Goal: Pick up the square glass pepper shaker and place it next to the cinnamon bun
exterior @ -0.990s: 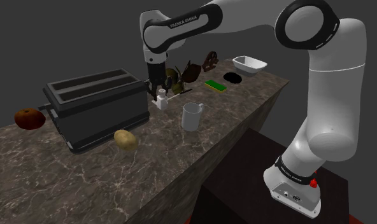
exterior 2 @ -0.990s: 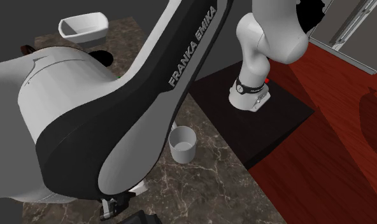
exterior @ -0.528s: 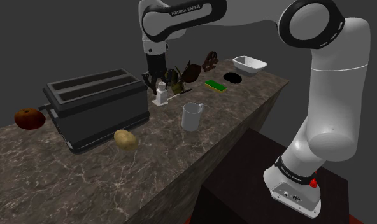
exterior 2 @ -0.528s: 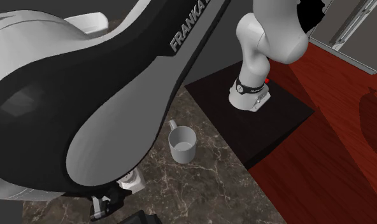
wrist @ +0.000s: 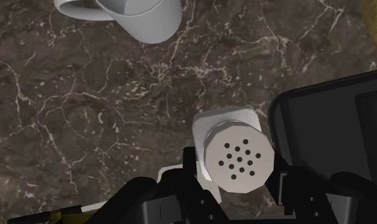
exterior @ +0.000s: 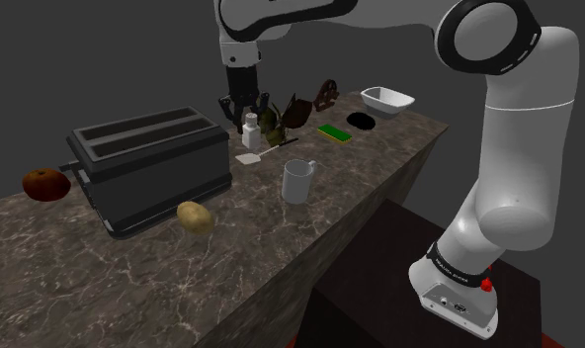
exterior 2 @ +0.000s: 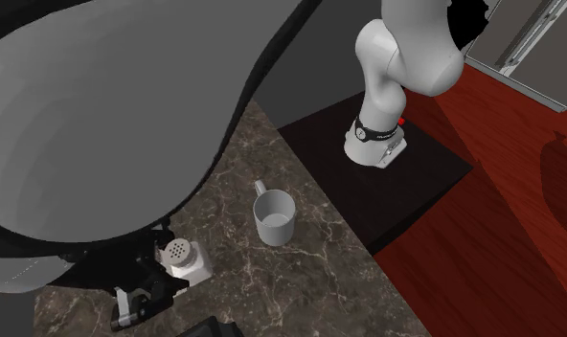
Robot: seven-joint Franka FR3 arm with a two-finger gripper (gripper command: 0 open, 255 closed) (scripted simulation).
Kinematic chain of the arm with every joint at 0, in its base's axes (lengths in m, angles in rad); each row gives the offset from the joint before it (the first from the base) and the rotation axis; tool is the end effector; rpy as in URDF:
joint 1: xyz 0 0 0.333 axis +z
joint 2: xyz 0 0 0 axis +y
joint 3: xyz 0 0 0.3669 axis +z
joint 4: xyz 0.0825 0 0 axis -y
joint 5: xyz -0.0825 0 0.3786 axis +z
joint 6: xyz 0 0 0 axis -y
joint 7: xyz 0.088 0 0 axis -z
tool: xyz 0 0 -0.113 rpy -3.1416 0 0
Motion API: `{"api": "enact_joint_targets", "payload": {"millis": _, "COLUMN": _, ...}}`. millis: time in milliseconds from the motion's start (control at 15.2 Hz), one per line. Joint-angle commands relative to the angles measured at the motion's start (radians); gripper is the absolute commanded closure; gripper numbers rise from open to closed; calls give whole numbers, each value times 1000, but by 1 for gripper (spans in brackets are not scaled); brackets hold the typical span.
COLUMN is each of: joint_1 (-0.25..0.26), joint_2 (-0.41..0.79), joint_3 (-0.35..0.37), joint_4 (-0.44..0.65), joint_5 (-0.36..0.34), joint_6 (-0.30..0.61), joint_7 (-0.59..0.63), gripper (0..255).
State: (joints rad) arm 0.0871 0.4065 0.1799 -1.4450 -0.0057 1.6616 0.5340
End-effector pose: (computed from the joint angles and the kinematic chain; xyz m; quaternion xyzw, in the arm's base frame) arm 0.6532 0.1567 0.4877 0.9859 -0.1358 -0.0972 0.0052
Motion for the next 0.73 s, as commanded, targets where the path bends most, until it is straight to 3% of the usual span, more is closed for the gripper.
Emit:
{"api": "enact_joint_targets", "payload": {"millis": 0, "joint_1": -1, "joint_2": -3, "joint_3": 0, "joint_4": 23, "joint_5": 0, "joint_6": -26, "joint_7": -1, "gripper": 255}}
{"api": "enact_joint_targets", "payload": {"millis": 528, "joint_1": 2, "joint_2": -2, "joint_3": 1, "joint_4": 122, "joint_5": 0, "joint_6": -124, "joint_7": 3, "gripper": 255}}
{"api": "enact_joint_targets", "payload": {"millis": 660, "joint_1": -30, "joint_2": -49, "joint_3": -10, "joint_4": 53, "joint_5": 5, "joint_6": -104, "joint_7": -38, "gripper": 255}}
